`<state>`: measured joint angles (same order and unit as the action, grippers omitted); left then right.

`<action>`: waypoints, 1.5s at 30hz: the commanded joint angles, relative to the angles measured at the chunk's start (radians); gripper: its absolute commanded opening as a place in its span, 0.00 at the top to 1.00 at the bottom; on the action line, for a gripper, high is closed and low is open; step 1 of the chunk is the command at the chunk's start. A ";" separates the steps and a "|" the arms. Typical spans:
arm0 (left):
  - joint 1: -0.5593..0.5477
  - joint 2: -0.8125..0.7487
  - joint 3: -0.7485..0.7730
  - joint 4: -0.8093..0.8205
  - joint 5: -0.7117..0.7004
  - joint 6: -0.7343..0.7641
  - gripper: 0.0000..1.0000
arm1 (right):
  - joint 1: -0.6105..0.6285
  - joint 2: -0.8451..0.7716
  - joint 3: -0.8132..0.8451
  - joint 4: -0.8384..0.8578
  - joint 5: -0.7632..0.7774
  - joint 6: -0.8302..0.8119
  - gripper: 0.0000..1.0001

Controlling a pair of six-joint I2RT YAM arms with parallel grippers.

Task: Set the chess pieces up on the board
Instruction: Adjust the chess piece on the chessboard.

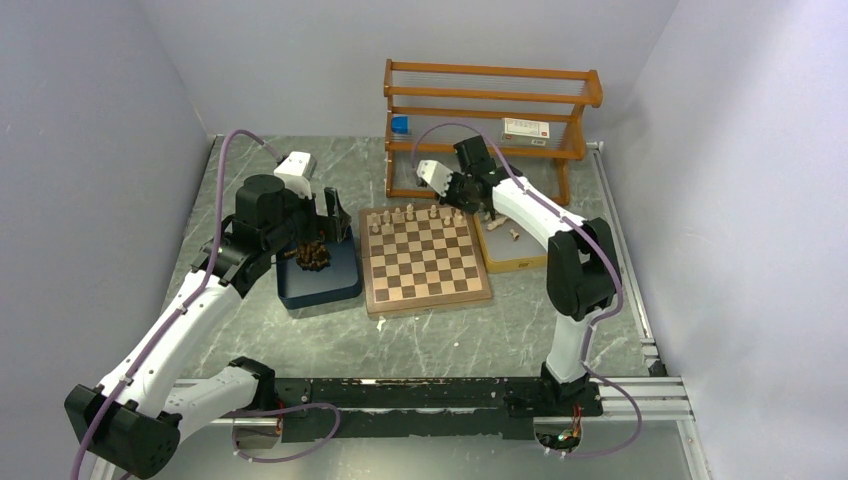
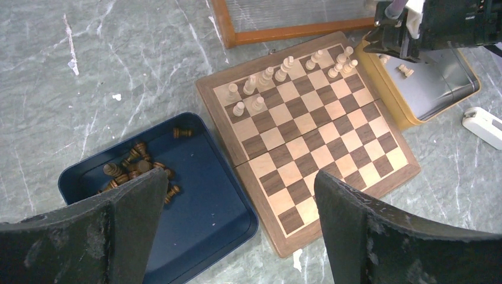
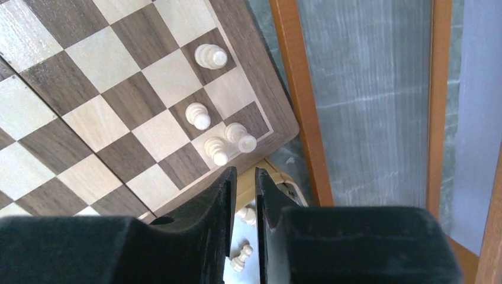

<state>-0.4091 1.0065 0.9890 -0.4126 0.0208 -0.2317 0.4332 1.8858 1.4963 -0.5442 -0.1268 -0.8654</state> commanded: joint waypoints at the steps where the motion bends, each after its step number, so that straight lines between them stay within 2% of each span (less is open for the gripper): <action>1: 0.002 -0.014 -0.004 0.007 -0.015 0.001 0.02 | -0.001 0.031 -0.011 0.060 -0.017 -0.069 0.77; 10: 0.001 -0.013 -0.004 0.008 -0.011 0.001 0.02 | -0.001 0.007 -0.098 0.164 0.007 -0.125 0.76; 24: 0.001 -0.011 -0.004 0.008 -0.013 0.003 0.02 | 0.000 0.043 -0.102 0.184 0.024 -0.152 0.74; 45: 0.001 -0.013 -0.004 0.008 -0.012 0.003 0.02 | 0.000 0.071 -0.095 0.197 0.027 -0.162 0.79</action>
<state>-0.4091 1.0065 0.9890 -0.4126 0.0212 -0.2317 0.4335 1.9301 1.3926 -0.3561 -0.0975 -1.0183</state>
